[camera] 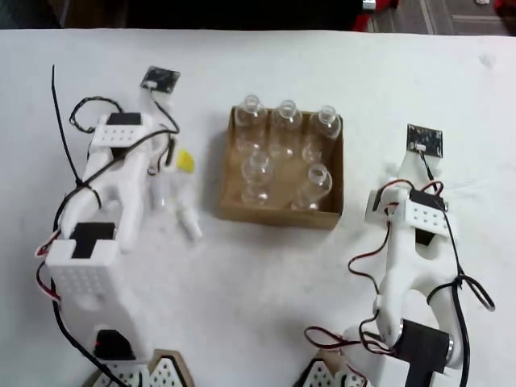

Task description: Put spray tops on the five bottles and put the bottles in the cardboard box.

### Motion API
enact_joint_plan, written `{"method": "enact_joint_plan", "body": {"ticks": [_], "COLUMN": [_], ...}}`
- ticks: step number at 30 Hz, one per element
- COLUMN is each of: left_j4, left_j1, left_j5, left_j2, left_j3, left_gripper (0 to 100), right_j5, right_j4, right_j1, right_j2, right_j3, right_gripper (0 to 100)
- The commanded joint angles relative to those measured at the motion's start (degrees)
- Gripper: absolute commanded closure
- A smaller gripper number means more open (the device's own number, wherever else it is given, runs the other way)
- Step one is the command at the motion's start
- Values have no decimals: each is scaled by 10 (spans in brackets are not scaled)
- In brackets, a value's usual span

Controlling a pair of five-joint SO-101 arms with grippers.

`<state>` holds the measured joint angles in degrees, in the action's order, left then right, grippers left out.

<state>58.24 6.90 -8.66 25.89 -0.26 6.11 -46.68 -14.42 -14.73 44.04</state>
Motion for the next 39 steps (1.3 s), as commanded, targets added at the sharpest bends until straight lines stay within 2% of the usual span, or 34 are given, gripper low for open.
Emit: {"method": "enact_joint_plan", "body": {"ticks": [1, 4, 12, 14, 17, 18, 20, 22, 23, 32, 39], "left_j4": [11, 69, 233, 283, 353, 376, 425, 440, 440, 442, 444], "left_j1": [10, 33, 25, 20, 9, 3, -6, -8, -4, 80, 122], "left_j5": [59, 97, 69, 70, 70, 73, 74, 84, 104, 327, 446], "left_j2": [26, 65, 216, 247, 287, 297, 313, 323, 323, 323, 323], "left_j3": [-48, -127, -351, -410, -493, -519, -571, -607, -618, -678, -649], "left_gripper": [709, 709, 726, 795, 976, 989, 941, 963, 985, 979, 979], "right_j5": [12, 12, 13, 13, 14, 14, 15, 15, 15, 16, 16], "right_j4": [7, 7, 7, 7, 8, 8, 8, 8, 8, 8, 8], "right_j1": [7, 7, 7, 7, 7, 7, 7, 7, 7, 7, 7], "right_j2": [-3, -3, -3, -3, -3, -3, -3, -3, -3, -3, -3], "right_j3": [-3, -3, -3, -3, -3, -3, -3, -3, -3, -3, -3], "right_gripper": [825, 825, 825, 825, 825, 825, 825, 825, 825, 825, 825]}}
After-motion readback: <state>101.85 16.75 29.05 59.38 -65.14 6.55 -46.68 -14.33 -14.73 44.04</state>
